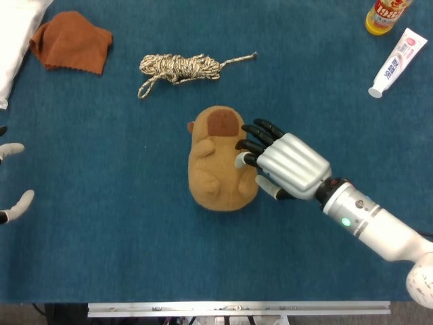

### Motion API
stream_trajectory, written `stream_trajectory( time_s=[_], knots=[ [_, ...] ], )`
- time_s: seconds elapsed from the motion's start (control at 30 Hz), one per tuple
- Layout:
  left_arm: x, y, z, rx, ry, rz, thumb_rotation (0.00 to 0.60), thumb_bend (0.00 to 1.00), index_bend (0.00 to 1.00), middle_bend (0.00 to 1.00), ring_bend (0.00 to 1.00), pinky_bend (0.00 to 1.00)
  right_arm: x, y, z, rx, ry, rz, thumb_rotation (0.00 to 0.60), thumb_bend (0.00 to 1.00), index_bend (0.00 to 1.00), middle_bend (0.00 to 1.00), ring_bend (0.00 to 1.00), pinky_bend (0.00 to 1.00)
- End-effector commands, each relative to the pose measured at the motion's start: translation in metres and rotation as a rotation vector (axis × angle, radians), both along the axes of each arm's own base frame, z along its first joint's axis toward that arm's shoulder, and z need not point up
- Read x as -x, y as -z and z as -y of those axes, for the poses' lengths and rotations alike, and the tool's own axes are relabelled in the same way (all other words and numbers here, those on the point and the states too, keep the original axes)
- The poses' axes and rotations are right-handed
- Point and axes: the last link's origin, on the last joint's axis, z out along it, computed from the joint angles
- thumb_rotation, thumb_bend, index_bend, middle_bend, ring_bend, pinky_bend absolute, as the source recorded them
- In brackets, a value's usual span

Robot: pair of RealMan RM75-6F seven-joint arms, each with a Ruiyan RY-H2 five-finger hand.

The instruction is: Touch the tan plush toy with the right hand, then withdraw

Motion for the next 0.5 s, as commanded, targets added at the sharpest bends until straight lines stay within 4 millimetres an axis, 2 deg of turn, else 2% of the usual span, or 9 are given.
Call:
stream_trajectory(
  time_s=[0.03,0.5],
  knots=[
    [0.001,-0.001,0.000,-0.002,-0.002,0.000,0.600,0.21,0.27,0.13,0.04,0.07,0.000,0.006,0.000,-0.007,-0.001,-0.015,0.600,0.44,0.35,0.22,0.05,0.05],
    [0.002,-0.002,0.003,-0.006,0.000,0.007,0.600,0.21,0.27,0.13,0.04,0.07,-0.002,0.021,-0.004,-0.035,-0.009,-0.067,0.600,0.44,0.35,0.22,0.05,0.05]
  ],
)
